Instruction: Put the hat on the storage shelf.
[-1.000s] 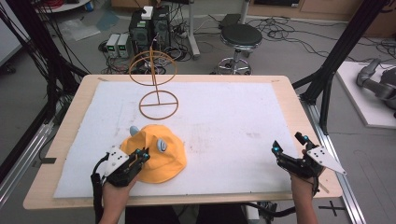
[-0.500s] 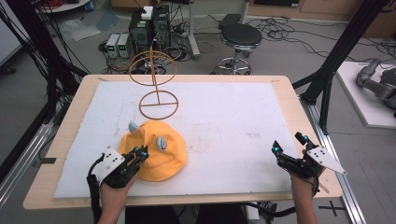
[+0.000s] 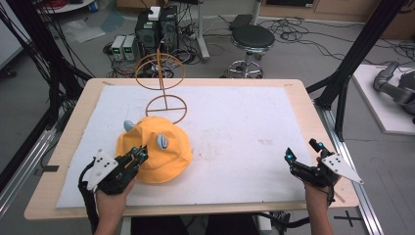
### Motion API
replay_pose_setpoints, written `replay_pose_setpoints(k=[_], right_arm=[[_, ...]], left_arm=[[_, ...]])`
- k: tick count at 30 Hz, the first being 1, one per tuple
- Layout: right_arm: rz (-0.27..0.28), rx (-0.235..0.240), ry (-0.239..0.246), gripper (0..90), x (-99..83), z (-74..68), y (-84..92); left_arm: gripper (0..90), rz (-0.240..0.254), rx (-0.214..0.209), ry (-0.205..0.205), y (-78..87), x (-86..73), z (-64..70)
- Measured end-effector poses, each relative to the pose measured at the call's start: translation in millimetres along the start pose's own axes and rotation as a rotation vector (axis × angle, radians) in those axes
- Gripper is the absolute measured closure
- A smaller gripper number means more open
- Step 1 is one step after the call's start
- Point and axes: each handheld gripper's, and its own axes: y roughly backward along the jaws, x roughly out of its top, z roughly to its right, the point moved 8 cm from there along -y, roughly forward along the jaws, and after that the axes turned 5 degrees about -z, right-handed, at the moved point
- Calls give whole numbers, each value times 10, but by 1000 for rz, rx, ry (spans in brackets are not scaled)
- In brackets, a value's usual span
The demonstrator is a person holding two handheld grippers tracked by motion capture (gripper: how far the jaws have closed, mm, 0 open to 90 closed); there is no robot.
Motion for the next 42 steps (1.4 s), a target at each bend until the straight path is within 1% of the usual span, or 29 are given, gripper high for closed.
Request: replay_pose_setpoints(k=[3,4,5,7,10,13,14,15,17,20,22,23,24,25,28,35,36,37,38,39,42], right_arm=[[2,-2,-3,90,2,6,2],[0,-3,-4,90,0,7,3],[1,-3,1,90,-1,9,2],[-1,0,1,90,-2,0,2],[0,0,3,90,-1,-5,-1],[-3,1,4,90,-7,-12,-6],[-3,1,6,90,-8,-13,-10],[-5,2,7,90,-9,-18,-12],[-6,5,9,90,-10,-27,-17],[-8,8,10,90,-11,-43,-23],[-10,9,14,90,-15,-48,-26],[-11,8,16,90,-17,-48,-28],[-7,8,20,90,-15,-48,-34],[-9,11,12,90,-17,-56,-35],[-4,22,12,90,-13,-70,-38],[-2,24,14,90,-4,-88,-42],[1,24,17,90,-3,-83,-44],[-1,24,15,90,-6,-83,-44],[1,24,16,90,-6,-80,-47],[0,23,16,90,-8,-78,-48],[-2,24,12,90,-9,-83,-47]], left_arm=[[880,35,0,6,44,133,-20],[880,35,0,6,44,133,-20],[880,59,7,14,65,227,-48],[880,77,10,19,78,316,-72],[880,83,13,7,96,435,-95],[880,99,18,-8,109,567,-96],[880,99,18,-8,109,567,-96],[880,113,23,-16,111,656,-99],[880,123,26,-21,106,726,-100],[880,139,34,-31,73,841,-106],[880,149,43,-29,42,910,-120],[880,149,43,-29,42,910,-120],[880,159,48,-27,15,985,-135],[880,170,51,-20,0,1028,-141],[880,189,62,-24,-44,1151,-161],[880,201,93,-43,-191,1389,-215],[880,201,93,-43,-191,1389,-215],[880,214,101,-43,-223,1458,-239],[880,214,101,-43,-223,1458,-239],[880,220,111,-44,-257,1518,-267],[880,225,125,-46,-308,1596,-320]])
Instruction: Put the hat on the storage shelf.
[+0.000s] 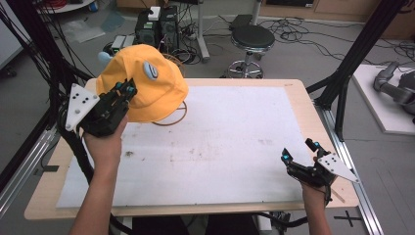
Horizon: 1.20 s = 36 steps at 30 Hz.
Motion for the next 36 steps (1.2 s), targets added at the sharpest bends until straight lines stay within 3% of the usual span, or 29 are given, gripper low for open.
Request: replay_pose_setpoints(k=[10,27,36], right_arm=[[1,-1,3,90,6,-5,-16],[11,19,3,90,43,-64,-32],[16,22,-6,90,48,-58,-41]], left_arm=[[880,1,43,4,-299,100,-149],[880,-41,85,-15,-992,59,-217],[880,-99,119,2,-1198,-109,-317]])
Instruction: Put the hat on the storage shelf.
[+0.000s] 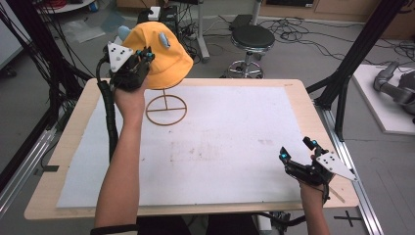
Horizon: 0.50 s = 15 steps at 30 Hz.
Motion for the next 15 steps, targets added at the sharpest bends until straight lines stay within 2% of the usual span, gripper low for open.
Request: replay_pose_setpoints(k=[3,7,15], right_arm=[[5,0,-3,90,8,-1,0],[5,3,-11,90,4,-11,-9],[3,4,-7,90,0,-9,-12]], left_arm=[[880,-16,-8,18,-68,-39,-10],[880,-42,-8,7,-154,-102,12],[879,-71,-1,10,-265,-251,42]])
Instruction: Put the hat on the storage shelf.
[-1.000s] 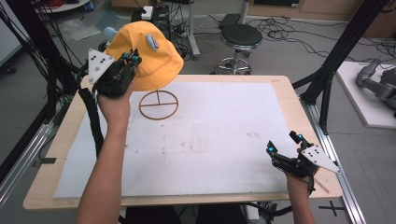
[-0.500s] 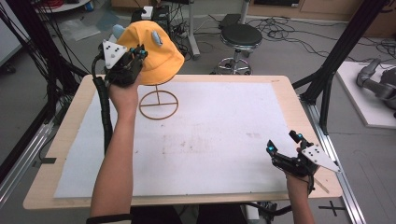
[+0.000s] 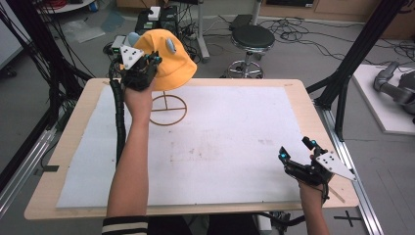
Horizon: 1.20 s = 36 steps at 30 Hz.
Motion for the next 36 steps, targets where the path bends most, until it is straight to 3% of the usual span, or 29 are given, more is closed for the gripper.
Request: replay_pose_setpoints(k=[5,13,16,20,23,27,31,36], right_arm=[[-1,1,0,90,-4,0,1],[-12,9,5,90,-21,-31,-16],[-8,9,7,90,-15,-37,-21],[-13,10,10,90,-21,-47,-27],[-15,12,6,90,-25,-58,-34],[-11,14,11,90,-18,-72,-42],[-6,16,8,90,-8,-79,-48],[14,-6,-4,90,26,-56,-36]], left_arm=[[878,-15,11,-4,-25,-73,-10],[845,-43,13,28,-66,-168,-67],[704,-66,13,50,-87,-196,-83],[559,-69,25,47,-75,-218,-107],[453,-53,35,46,-40,-215,-133],[281,4,59,21,58,-150,-172],[220,19,63,10,137,-119,-183],[206,58,35,21,347,-42,-192]])
